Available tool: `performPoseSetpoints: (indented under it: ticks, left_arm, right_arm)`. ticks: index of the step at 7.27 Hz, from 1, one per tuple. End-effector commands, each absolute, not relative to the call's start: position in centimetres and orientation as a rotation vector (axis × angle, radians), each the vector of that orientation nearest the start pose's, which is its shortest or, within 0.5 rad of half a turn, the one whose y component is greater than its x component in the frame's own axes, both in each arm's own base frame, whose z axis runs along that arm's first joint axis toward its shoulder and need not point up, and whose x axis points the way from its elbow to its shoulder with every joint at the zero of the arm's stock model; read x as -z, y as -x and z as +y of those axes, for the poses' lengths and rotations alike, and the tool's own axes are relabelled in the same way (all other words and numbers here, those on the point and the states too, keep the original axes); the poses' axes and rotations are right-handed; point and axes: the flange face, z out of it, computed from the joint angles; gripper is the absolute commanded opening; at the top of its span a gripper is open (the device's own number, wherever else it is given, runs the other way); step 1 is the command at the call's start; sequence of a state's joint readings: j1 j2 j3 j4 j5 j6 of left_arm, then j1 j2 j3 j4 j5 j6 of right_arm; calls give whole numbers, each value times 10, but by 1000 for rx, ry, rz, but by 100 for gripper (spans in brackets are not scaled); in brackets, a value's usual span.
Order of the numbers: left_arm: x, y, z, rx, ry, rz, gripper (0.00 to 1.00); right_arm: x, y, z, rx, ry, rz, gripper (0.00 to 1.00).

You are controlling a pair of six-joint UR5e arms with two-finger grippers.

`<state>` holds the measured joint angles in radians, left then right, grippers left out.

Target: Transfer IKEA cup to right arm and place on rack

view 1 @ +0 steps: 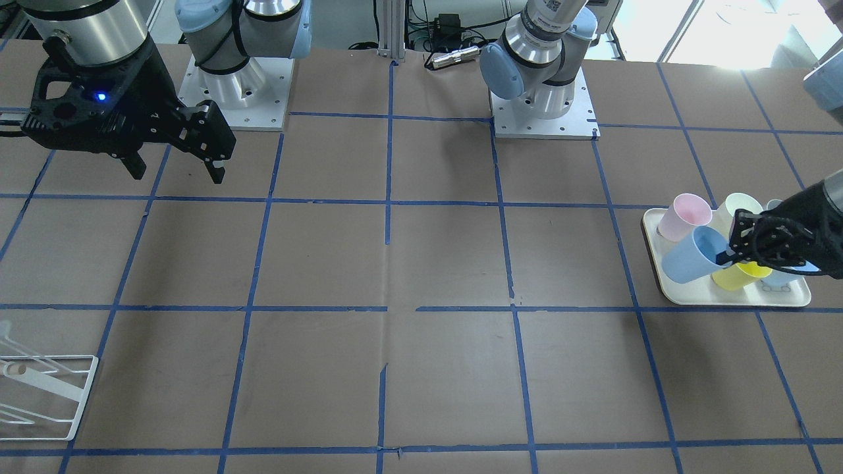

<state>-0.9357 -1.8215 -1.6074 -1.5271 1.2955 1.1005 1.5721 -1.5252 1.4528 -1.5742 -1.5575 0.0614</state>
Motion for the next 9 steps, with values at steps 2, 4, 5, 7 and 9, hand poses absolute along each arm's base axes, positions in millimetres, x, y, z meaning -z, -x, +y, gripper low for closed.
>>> performPoseSetpoints:
  ticks: [2, 4, 5, 7, 9]
  left_arm:
    - [-392, -98, -531, 110, -400, 4025, 0]
    - [-408, 19, -545, -57, -90, 4224, 0]
    - [-411, 64, -544, -94, -4, 4320, 0]
    - [-401, 114, -525, -17, 242, 4517, 0]
    - [-411, 181, -508, 72, 298, 4677, 0]
  right_arm:
    - [-533, -131, -515, 133, -199, 3112, 100]
    - [-539, -131, -514, 130, -313, 3097, 100]
    - [-537, -132, -513, 80, -321, 3036, 100]
    - [-532, -91, -519, -54, -455, 2818, 100]
    - [-528, -20, -523, -132, -551, 2522, 100]
